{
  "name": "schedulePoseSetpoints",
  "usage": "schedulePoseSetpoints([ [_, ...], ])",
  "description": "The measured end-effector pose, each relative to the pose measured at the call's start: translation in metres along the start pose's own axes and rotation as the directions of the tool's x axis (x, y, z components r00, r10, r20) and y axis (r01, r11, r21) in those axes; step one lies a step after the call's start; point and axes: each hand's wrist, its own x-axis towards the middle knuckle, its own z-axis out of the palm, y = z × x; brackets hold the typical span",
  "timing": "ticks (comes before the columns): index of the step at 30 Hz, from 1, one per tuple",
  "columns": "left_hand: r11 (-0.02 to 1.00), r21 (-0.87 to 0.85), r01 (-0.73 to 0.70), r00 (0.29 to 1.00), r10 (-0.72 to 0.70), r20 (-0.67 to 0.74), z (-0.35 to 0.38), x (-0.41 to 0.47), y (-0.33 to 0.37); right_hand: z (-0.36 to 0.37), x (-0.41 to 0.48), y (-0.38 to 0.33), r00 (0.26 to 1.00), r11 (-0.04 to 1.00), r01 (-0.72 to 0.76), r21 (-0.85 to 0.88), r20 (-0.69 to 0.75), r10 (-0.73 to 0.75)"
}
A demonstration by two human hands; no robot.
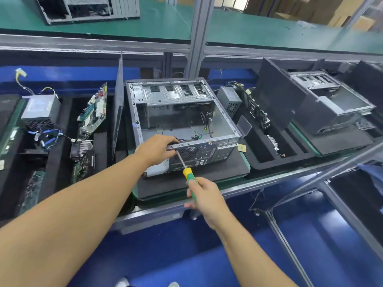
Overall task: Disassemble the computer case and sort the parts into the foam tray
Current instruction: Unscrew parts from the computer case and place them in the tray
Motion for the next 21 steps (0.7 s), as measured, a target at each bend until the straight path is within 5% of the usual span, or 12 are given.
schedulePoseSetpoints([
  [2,1.0,-0.008,0.007,1.0,-0.007,0.0,0.0,0.0,0.001,0.004,-0.007,0.008,0.93,0.682,0.177,-0.709,-0.106,-0.352],
  [4,1.0,-0.019,0.004,1.0,-0.004,0.01,-0.001,0.0,0.001,0.007,-0.012,0.011,0.846,0.4,0.14,-0.906,-0.1,-0.523],
  [5,1.0,-0.02,0.0,1.0,0.001,0.014,-0.001,0.0,0.0,0.008,-0.011,0.013,0.838,0.422,0.152,-0.894,-0.11,-0.535],
  [7,1.0,-0.013,-0.009,1.0,0.009,0.014,-0.001,0.001,-0.001,0.011,-0.008,0.011,0.909,0.764,0.211,-0.609,-0.166,-0.383],
  [8,1.0,-0.006,-0.012,1.0,0.012,0.015,0.0,0.001,-0.001,0.012,-0.006,0.005,0.967,0.96,0.14,-0.242,-0.176,-0.185],
  [9,1.0,-0.001,-0.014,1.0,0.014,0.019,0.0,0.001,-0.002,0.012,-0.003,0.001,0.994,0.98,-0.045,0.196,-0.092,0.064],
  [10,1.0,-0.001,-0.015,1.0,0.015,0.022,0.0,0.002,-0.002,0.011,-0.001,-0.002,0.962,0.822,-0.269,0.501,0.09,0.26],
  [12,1.0,-0.003,-0.014,1.0,0.014,0.025,0.0,0.001,-0.002,0.008,0.002,-0.003,0.867,0.525,-0.495,0.693,0.354,0.35],
  [16,1.0,0.011,-0.027,0.999,0.026,0.033,0.001,0.003,-0.005,0.012,0.0,-0.002,0.874,0.513,-0.484,0.709,0.375,0.308],
  [19,0.999,0.015,-0.045,0.999,0.044,0.022,0.003,0.005,-0.007,0.016,-0.004,0.001,0.977,0.93,-0.192,0.312,-0.03,0.212],
  [20,0.999,0.013,-0.05,0.999,0.05,0.015,0.004,0.005,-0.007,0.018,-0.007,0.002,0.981,0.998,-0.048,-0.034,-0.189,0.04],
  [21,0.999,0.01,-0.054,0.999,0.054,0.008,0.005,0.005,-0.007,0.021,-0.01,0.006,0.946,0.91,0.061,-0.409,-0.266,-0.183],
])
